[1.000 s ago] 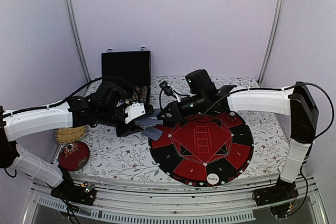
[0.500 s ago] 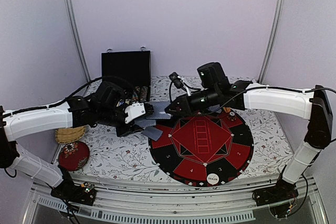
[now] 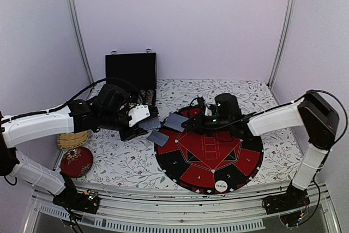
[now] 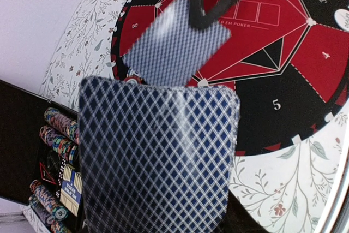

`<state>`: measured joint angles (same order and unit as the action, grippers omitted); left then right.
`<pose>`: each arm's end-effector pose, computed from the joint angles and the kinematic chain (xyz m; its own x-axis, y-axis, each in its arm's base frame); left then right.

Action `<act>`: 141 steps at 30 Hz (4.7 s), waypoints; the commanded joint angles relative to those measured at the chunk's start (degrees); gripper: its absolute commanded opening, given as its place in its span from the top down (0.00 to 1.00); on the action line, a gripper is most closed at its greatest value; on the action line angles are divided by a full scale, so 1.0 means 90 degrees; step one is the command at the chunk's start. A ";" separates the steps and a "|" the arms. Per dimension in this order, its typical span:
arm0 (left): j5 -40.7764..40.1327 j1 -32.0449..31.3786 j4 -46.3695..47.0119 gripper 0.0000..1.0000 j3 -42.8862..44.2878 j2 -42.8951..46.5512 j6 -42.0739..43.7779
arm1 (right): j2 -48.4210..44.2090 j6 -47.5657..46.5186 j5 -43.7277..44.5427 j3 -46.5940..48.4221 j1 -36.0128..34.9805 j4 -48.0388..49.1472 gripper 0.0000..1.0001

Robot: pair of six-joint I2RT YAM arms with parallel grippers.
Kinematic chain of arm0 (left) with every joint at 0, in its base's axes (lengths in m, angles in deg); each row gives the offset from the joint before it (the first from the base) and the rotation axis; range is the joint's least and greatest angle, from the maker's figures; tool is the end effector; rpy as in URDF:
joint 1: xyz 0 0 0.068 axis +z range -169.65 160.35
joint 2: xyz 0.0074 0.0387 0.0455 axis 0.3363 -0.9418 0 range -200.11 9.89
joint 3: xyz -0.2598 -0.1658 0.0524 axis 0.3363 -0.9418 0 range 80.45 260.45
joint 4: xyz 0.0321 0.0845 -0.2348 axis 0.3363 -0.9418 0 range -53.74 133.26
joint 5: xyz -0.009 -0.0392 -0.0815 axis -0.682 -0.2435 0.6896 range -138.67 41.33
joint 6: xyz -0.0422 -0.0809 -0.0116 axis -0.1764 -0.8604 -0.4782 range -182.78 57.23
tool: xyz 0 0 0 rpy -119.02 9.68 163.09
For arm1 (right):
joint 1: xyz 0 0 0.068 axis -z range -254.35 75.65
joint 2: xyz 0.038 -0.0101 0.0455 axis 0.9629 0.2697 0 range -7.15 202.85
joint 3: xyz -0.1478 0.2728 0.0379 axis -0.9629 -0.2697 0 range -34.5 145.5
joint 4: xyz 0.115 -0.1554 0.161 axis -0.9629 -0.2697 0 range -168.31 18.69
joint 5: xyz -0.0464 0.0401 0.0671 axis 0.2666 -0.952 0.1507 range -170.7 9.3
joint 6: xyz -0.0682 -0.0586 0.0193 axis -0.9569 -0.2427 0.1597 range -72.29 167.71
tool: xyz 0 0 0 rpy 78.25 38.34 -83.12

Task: Distribute texas hold em gaming equipment
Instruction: Distribute the poker card in the small blind area, then pick up the poker card from the face-down deck piles.

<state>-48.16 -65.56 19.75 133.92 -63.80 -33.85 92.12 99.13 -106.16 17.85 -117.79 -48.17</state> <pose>0.2001 -0.2075 0.2733 -0.0714 0.7688 -0.6355 0.8652 0.3648 0.3442 0.2725 0.3070 0.2242 -0.8911 0.1282 -0.4353 -0.3365 0.4569 0.8234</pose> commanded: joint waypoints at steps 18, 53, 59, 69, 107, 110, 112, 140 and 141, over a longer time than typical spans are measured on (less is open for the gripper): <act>-0.0003 -0.0024 0.0126 0.52 0.0116 0.0287 -0.0032 | 0.3577 0.2920 -0.0141 0.2185 -0.0840 0.1545 0.98; 0.0063 -0.0017 0.0112 0.51 0.0078 0.0294 0.0023 | 0.1608 0.2362 0.0366 0.0823 -0.0965 0.1039 0.00; 0.0114 -0.0026 0.0102 0.51 0.0074 0.0334 0.0043 | -0.0159 -0.0484 0.2421 0.0682 -0.0978 -0.1090 0.01; 0.0394 -0.0034 0.0103 0.52 0.0056 0.0408 0.0115 | -0.2455 -0.4985 0.2100 0.0104 -0.0613 -0.0473 0.01; 0.0681 -0.0106 0.0170 0.53 -0.0028 0.0416 0.0184 | 0.0706 -0.4261 -0.0199 0.2859 -0.0889 -0.2158 0.41; 0.0648 -0.0110 0.0170 0.53 -0.0023 0.0414 0.0184 | 0.0511 -0.4321 -0.0069 0.2757 -0.0891 -0.2272 0.46; 0.0651 -0.0112 0.0170 0.53 -0.0022 0.0406 0.0184 | 0.0413 -0.4367 -0.0042 0.2743 -0.0887 -0.2341 0.49; 0.0519 -0.0111 0.0167 0.53 -0.0031 0.0385 0.0182 | -0.1188 -0.4590 0.0786 0.2681 -0.0893 -0.4128 0.98; 0.0519 -0.0108 0.0163 0.53 -0.0033 0.0394 0.0177 | -0.1411 -0.4585 0.1013 0.2679 -0.0889 -0.4367 0.98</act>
<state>-43.37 -65.89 19.93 133.88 -60.85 -32.51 85.60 58.15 -103.71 42.40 -126.03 -80.02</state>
